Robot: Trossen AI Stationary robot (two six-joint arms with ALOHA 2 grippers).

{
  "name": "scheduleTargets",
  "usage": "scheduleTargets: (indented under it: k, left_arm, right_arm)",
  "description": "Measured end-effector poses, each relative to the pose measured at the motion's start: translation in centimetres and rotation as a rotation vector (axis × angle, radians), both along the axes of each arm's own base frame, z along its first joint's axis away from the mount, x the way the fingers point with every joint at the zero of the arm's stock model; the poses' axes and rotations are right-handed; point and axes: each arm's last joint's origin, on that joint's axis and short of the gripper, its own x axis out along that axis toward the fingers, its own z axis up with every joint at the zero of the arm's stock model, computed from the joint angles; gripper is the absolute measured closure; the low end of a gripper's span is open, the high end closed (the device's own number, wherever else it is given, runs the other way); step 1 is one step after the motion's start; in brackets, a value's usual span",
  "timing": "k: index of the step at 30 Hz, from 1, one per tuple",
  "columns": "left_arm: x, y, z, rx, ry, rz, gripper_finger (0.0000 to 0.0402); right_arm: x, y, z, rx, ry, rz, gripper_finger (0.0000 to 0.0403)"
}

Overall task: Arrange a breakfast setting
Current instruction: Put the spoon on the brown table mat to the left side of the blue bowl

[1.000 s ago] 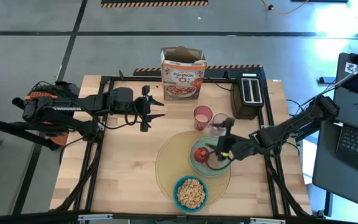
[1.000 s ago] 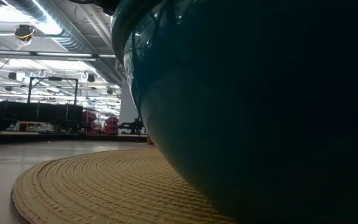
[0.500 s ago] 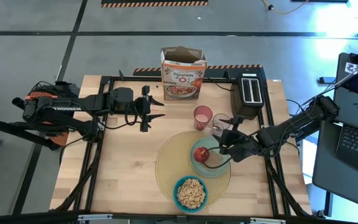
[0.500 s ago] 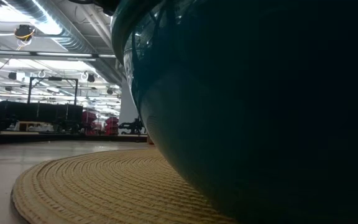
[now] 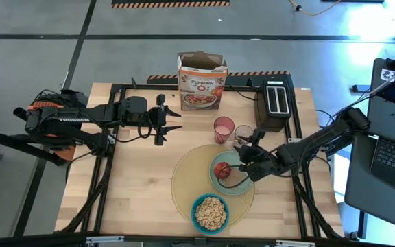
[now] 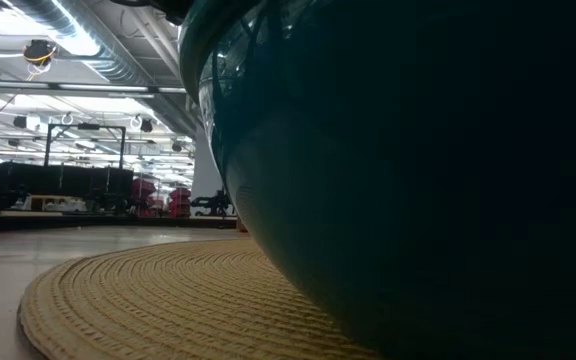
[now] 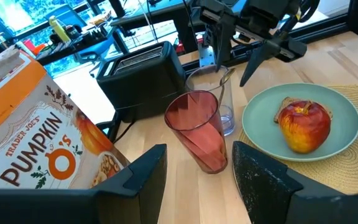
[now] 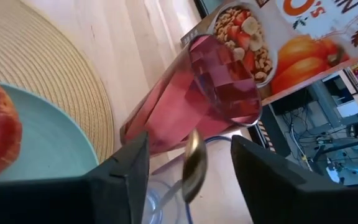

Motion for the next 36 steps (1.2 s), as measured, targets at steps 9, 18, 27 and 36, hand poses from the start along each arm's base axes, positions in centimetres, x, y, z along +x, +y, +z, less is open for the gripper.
scheduleTargets:
  k: [9,18,27,36]
  left_arm:
    - [0.0,0.0,0.0,0.0,0.0,0.0,0.0227]
    - [0.0,0.0,0.0,0.0,0.0,0.0,0.0227]
    - [0.0,0.0,0.0,0.0,0.0,0.0,0.0227]
    - [0.0,0.01,-0.01,0.001,0.001,0.0,0.0227]
  right_arm:
    - [0.24,-0.35,-0.24,0.033,0.008,-0.016,0.0264]
    - [0.23,-0.31,-0.19,0.026,0.0,-0.018,0.0346]
    - [0.21,-0.42,-0.01,-0.021,-0.023,-0.044,0.0398]
    - [0.15,-0.49,0.02,-0.047,-0.026,-0.056,0.04]
